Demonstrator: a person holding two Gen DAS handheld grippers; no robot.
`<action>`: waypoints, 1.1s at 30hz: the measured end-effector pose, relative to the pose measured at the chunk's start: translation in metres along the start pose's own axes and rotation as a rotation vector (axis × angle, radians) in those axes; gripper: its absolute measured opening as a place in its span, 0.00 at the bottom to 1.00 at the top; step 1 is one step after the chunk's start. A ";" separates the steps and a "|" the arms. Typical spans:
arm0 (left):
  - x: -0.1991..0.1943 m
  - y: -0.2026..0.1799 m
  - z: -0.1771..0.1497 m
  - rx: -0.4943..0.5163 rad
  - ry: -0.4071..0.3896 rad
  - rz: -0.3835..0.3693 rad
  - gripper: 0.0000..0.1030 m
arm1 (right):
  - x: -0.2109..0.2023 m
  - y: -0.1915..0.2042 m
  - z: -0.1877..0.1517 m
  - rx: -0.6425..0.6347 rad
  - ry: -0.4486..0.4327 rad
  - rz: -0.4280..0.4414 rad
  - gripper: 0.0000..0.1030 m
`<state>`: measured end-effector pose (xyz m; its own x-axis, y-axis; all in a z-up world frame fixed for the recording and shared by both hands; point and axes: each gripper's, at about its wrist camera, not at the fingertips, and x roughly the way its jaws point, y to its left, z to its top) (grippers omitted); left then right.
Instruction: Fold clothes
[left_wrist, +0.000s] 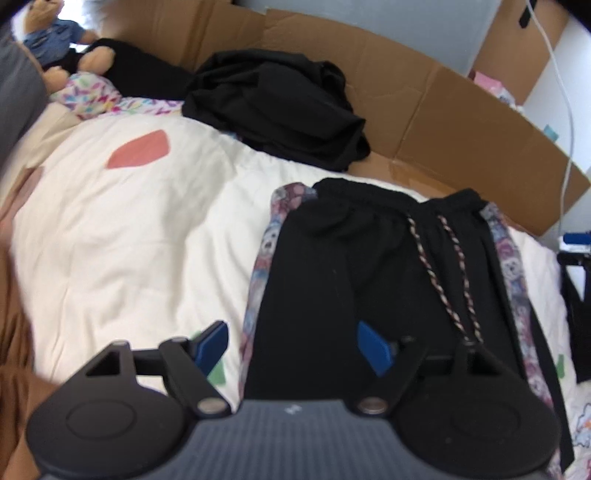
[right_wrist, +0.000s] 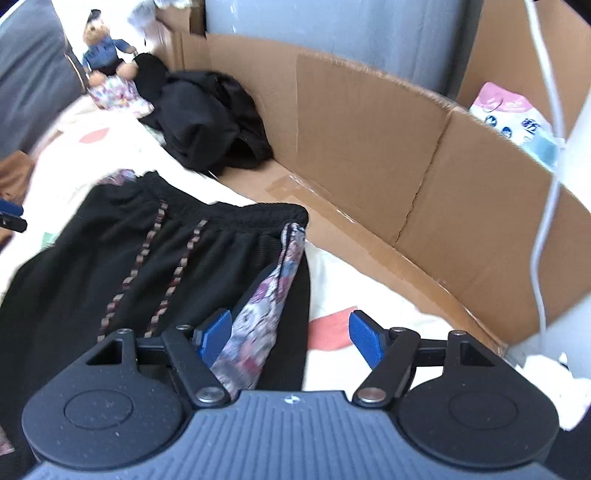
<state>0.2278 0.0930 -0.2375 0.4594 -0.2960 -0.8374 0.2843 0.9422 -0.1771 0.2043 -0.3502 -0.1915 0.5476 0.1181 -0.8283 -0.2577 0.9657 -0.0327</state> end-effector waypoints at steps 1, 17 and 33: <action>-0.009 0.000 -0.004 0.001 -0.013 0.001 0.77 | -0.011 0.003 -0.006 0.007 -0.006 0.006 0.73; -0.040 0.014 -0.109 -0.119 0.048 -0.027 0.70 | -0.064 0.055 -0.152 0.179 0.235 0.205 0.49; -0.025 -0.044 -0.102 0.000 0.031 -0.217 0.63 | -0.064 0.063 -0.207 0.127 0.406 0.220 0.04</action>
<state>0.1177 0.0753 -0.2615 0.3611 -0.4867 -0.7954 0.3736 0.8571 -0.3548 -0.0120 -0.3446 -0.2561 0.1297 0.2472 -0.9602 -0.2199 0.9515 0.2152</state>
